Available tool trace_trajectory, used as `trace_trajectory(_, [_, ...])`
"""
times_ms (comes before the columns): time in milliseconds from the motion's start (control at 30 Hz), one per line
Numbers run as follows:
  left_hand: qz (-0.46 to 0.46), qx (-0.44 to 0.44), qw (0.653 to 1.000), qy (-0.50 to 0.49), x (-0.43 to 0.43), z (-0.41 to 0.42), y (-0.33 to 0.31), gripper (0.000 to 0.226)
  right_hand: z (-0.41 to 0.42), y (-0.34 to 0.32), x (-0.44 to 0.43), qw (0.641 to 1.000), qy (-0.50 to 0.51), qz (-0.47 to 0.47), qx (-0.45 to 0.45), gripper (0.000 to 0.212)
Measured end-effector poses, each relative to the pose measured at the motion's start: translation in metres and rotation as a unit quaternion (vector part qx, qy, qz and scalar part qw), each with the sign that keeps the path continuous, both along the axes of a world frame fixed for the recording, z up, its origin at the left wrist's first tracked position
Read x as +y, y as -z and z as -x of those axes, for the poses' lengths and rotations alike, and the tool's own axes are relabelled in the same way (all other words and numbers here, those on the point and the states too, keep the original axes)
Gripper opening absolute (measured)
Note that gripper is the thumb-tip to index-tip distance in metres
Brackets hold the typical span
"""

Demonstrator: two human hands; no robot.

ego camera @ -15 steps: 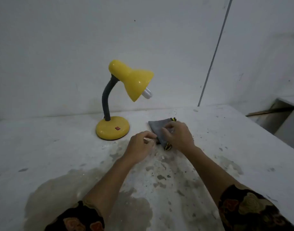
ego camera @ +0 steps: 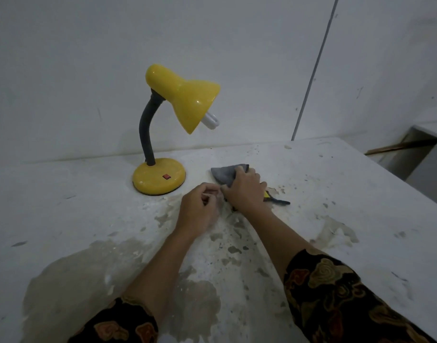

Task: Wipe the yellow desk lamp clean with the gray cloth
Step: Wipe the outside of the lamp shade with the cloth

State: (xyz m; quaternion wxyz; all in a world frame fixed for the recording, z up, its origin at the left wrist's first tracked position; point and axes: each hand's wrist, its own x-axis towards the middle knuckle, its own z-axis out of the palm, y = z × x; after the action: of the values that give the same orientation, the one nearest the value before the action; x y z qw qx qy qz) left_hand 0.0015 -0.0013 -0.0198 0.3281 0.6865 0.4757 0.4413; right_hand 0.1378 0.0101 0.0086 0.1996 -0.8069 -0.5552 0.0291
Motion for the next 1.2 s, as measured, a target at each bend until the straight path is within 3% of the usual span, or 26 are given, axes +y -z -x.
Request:
trace_trajectory(167, [0.042,-0.083,0.995,-0.032,-0.007,0.01,-0.008,0.023,0.001,-0.015,-0.011,0.999,-0.026,0.039,-0.026,0.037])
trace_trajectory(267, [0.078,-0.092,0.992,-0.028,-0.007,0.02,-0.009,0.02,-0.004,-0.024,-0.01,0.997,-0.037,0.032,0.054,0.043])
trace_trajectory(367, [0.107,-0.05,0.993,-0.012,0.001,0.031,-0.012,0.013,-0.007,-0.039,-0.011,0.985,-0.052,0.006,0.162,0.043])
trace_trajectory(500, [0.124,-0.064,0.99,-0.003,0.013,0.047,-0.038,0.013,-0.01,-0.071,-0.017,0.951,-0.056,-0.088,0.291,0.028])
trace_trajectory(667, [0.029,-0.097,0.991,-0.09,0.029,0.068,-0.09,0.016,-0.003,-0.112,-0.015,0.911,-0.064,-0.243,0.326,0.019])
trace_trajectory(767, [-0.041,-0.118,0.985,-0.119,0.04,0.077,-0.121,0.017,0.002,-0.128,-0.007,0.895,-0.067,-0.305,0.319,0.018])
trace_trajectory(900, [-0.109,-0.081,0.981,-0.138,0.065,0.083,-0.15,0.03,0.01,-0.136,0.005,0.876,-0.072,-0.38,0.289,0.026])
trace_trajectory(1067, [-0.101,-0.029,0.991,-0.083,0.097,0.081,-0.166,0.05,0.024,-0.126,0.016,0.861,-0.11,-0.468,0.168,0.038])
trace_trajectory(1200, [-0.054,-0.027,0.998,-0.005,0.11,0.076,-0.171,0.046,0.032,-0.113,0.018,0.861,-0.168,-0.472,0.089,0.053])
